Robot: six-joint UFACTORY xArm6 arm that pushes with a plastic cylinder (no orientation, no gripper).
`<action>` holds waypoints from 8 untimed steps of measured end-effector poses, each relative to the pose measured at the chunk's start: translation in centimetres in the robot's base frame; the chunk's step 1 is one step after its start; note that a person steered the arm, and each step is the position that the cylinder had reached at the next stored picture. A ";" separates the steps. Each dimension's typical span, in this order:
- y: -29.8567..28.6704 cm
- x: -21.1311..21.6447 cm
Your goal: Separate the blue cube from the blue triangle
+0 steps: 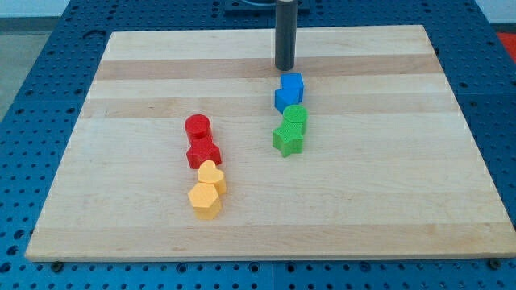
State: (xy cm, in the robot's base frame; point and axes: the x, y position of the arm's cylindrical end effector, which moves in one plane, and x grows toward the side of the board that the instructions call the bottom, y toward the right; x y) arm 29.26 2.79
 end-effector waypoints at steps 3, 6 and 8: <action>2.0 -0.9; 8.8 3.1; 2.4 7.2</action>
State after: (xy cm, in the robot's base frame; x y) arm 36.42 5.18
